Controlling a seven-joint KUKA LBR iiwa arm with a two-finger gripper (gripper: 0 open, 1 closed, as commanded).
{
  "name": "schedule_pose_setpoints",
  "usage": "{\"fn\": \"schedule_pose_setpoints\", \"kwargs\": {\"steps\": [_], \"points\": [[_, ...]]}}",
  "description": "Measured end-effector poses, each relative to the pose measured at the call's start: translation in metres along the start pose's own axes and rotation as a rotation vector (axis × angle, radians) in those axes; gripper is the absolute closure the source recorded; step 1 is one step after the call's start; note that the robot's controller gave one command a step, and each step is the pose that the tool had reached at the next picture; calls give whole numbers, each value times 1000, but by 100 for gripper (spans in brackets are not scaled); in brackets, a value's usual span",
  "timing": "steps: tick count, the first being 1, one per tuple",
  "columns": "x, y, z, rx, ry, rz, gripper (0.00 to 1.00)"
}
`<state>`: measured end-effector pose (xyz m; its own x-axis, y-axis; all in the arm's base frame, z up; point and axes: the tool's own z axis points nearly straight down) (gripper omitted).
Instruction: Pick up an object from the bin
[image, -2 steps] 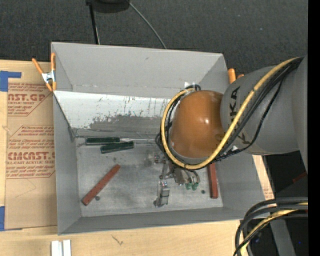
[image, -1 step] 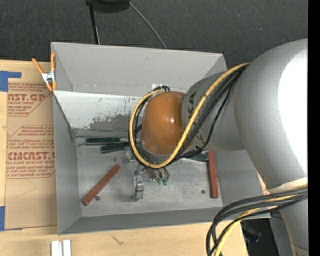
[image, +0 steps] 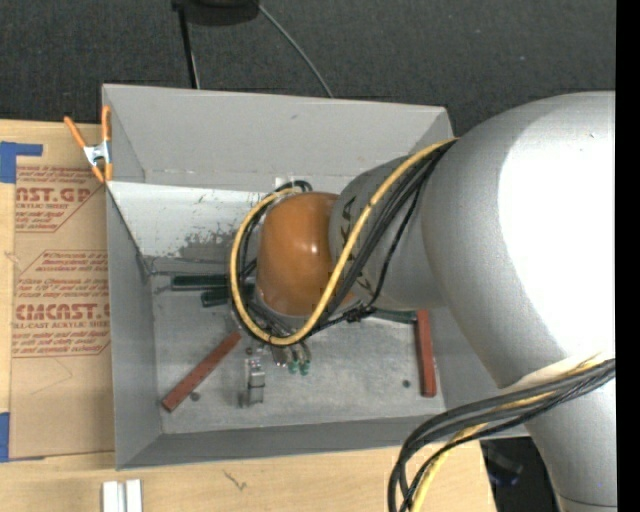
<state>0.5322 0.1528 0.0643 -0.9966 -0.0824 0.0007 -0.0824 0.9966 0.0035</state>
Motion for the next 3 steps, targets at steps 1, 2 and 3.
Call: {"fn": "schedule_pose_setpoints", "kwargs": {"steps": [1,2,3], "points": [[42,51,-5,3,1,54,100],[42,51,-5,3,1,55,100],[24,66,-209,-1,-10,48,100]]}}
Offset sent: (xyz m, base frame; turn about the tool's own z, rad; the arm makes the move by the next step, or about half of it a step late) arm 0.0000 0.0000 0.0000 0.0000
